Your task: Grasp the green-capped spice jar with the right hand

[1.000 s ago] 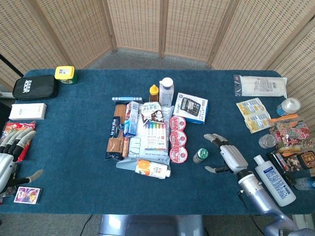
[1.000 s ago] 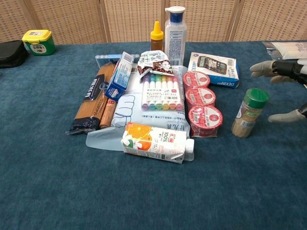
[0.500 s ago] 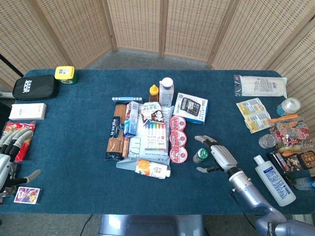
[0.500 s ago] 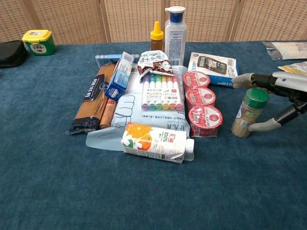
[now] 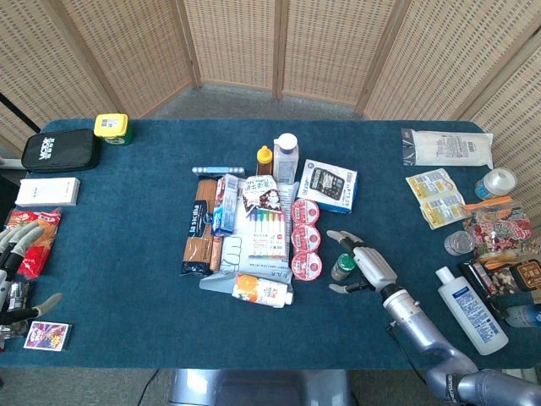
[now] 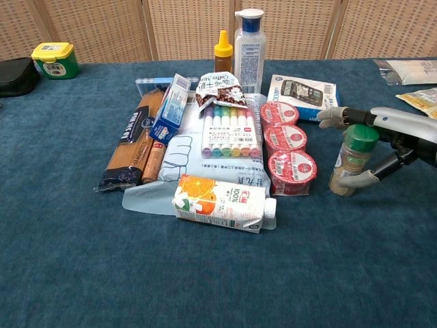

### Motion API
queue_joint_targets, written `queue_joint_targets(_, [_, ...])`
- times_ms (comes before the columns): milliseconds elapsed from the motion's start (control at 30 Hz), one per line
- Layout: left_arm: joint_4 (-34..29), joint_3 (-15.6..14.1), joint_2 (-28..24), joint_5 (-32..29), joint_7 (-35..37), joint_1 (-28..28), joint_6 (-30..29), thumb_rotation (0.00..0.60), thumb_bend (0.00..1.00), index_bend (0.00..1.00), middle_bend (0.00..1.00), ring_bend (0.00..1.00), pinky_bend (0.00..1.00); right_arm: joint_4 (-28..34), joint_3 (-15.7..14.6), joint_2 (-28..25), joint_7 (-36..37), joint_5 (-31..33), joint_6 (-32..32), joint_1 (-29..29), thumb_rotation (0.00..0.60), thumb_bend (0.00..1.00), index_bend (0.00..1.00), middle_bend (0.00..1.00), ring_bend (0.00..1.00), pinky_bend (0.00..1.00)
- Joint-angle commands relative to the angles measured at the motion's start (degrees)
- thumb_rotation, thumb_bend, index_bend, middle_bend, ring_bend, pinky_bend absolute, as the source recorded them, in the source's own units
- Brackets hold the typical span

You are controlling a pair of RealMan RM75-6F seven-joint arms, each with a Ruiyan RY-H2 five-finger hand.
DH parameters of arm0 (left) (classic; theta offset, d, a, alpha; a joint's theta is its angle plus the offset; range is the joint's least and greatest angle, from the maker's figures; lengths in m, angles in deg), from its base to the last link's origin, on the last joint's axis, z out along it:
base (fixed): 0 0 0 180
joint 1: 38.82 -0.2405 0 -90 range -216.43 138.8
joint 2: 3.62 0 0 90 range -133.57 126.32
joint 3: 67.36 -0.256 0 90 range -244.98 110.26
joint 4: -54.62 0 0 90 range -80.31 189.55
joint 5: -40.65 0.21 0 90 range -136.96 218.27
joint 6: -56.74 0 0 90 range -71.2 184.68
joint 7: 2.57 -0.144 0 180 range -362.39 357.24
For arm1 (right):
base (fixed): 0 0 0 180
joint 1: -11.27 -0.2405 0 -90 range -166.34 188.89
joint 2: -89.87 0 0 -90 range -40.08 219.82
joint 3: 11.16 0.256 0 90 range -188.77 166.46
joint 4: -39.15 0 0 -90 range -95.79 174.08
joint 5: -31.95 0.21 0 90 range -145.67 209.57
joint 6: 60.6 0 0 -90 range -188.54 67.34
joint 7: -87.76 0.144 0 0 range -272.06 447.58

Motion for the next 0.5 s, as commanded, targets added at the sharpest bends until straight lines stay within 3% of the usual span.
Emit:
queue_joint_targets(33, [0.08,-0.05,-0.09,-0.01,0.15,-0.42,-0.58,0.6,0.23,0.0,0.0,0.0,0.0,-2.26,0.42,1.77,1.46,-0.23,-1.57,0.03,0.6,0.17,0.12,0.49,0.32,0.08])
queue_joint_targets(67, [0.08,-0.09,-0.15,0.06,0.21,-0.59,-0.82,0.6,0.23,0.0,0.0,0.0,0.0,-3.11,0.57,2.4,1.83,-0.34,-2.22,0.1,0.6,0.17,0.18,0.56,0.4,0.15])
queue_joint_targets(100, [0.1,-0.11,-0.22,0.12,0.29,-0.75,-1.08,0.6,0.23,0.0,0.0,0.0,0.0,-4.02,0.7,3.05,2.22,-0.48,-2.88,0.18,0.6,0.17,0.3,0.68,0.55,0.31])
queue_joint_targets(200, [0.24,-0.21,-0.43,0.07,0.47,-1.32,-1.76,0.6,0.23,0.0,0.0,0.0,0.0,-7.05,0.98,5.06,3.81,-0.75,-4.85,0.56,0.6,0.17,0.55,0.94,0.86,0.64])
queue_joint_targets(300, [0.46,-0.3,-0.48,-0.23,0.74,-1.72,-2.02,0.6,0.23,0.0,0.0,0.0,0.0,-9.15,1.21,6.05,5.14,-0.9,-6.14,0.75,0.6,0.17,0.66,1.0,0.98,0.79])
queue_joint_targets(500, [0.74,-0.25,-0.32,-0.24,0.96,-1.86,-1.97,0.6,0.23,0.0,0.0,0.0,0.0,-11.68,2.17,6.57,7.47,-1.33,-9.42,1.17,0.6,0.19,0.71,1.0,1.0,0.91])
